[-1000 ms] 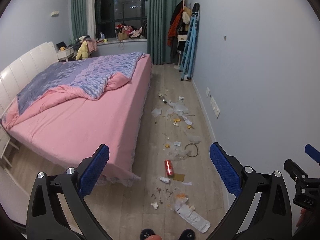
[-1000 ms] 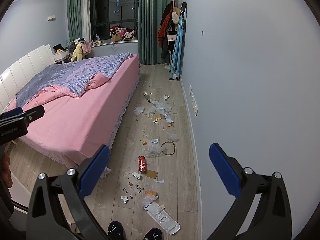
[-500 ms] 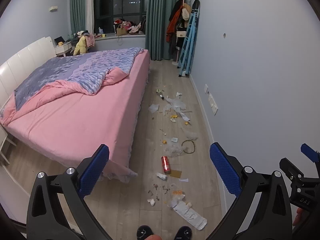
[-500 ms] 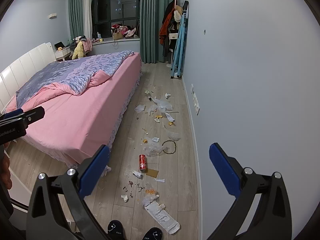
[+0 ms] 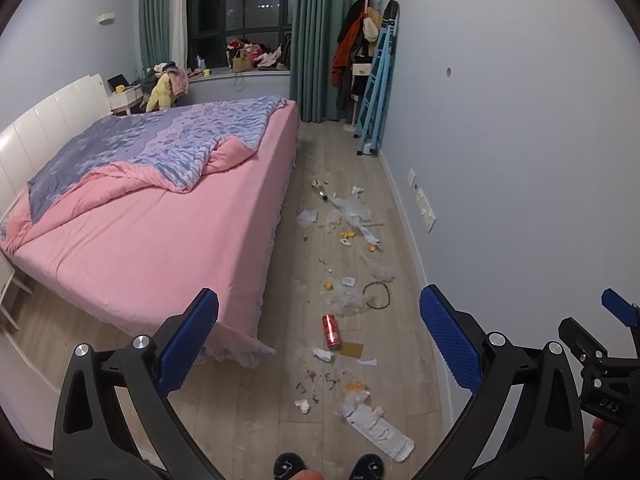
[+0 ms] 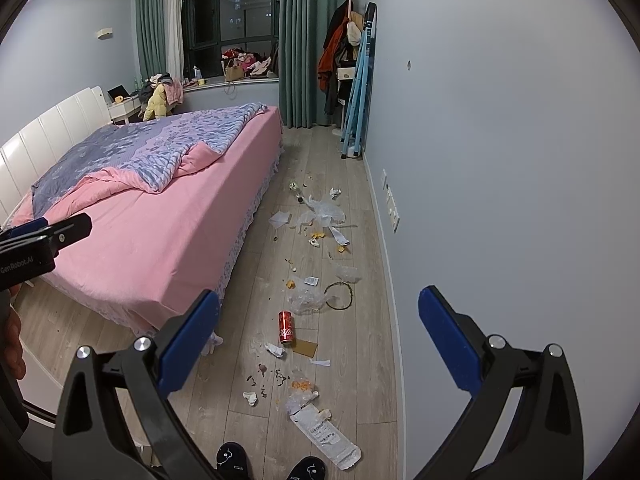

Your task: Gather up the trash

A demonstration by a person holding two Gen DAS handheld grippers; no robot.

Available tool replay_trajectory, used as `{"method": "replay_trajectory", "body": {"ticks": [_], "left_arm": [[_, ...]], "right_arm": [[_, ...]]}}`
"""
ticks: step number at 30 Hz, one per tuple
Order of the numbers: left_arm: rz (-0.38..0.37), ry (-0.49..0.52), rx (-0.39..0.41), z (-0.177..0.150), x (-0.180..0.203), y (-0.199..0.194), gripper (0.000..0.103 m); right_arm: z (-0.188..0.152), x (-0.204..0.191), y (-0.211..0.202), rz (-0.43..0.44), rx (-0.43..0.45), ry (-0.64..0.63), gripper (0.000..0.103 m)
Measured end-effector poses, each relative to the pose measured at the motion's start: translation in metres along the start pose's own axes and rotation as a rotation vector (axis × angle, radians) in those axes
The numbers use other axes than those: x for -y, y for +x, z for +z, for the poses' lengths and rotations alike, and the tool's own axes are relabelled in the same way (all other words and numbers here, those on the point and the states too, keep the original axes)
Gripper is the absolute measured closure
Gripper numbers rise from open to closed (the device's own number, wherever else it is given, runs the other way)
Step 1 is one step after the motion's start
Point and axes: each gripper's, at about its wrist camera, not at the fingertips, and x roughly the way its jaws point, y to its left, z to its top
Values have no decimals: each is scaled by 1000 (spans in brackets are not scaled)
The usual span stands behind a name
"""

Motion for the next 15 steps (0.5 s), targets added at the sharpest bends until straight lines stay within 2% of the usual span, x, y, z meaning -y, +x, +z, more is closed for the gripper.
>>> {"method": "replay_trajectory", "body": {"ticks": [15], "left_arm": [[7, 14, -21, 3, 3, 1, 5]], "right_arm": [[-2, -3, -4, 9, 3, -2, 6]]}}
